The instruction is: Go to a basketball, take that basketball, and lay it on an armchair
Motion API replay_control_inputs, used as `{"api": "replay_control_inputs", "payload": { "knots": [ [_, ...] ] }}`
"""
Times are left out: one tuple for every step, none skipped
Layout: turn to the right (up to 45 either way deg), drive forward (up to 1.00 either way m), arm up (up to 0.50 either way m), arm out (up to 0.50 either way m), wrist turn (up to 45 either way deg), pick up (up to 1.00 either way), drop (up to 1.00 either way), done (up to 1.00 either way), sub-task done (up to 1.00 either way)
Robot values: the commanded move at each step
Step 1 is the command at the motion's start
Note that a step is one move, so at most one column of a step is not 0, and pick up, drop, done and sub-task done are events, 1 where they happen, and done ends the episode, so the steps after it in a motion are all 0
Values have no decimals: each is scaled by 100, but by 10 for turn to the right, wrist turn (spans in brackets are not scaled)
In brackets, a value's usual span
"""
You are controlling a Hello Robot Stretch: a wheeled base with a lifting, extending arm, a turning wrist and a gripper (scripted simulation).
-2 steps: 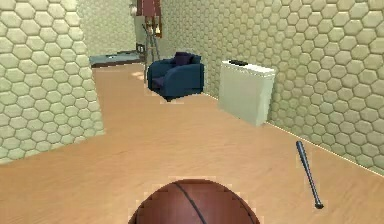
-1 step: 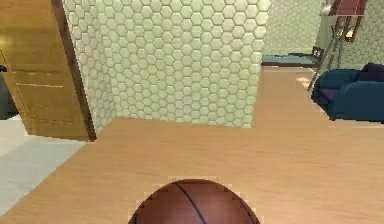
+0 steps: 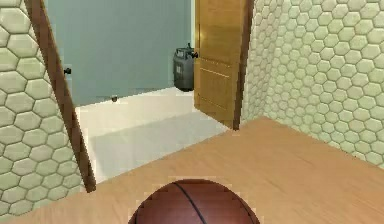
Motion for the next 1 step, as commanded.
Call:
{"api": "replay_control_inputs", "payload": {
  "knots": [
    [-450,0,0,0,0,0,0,0,0]
  ]
}}
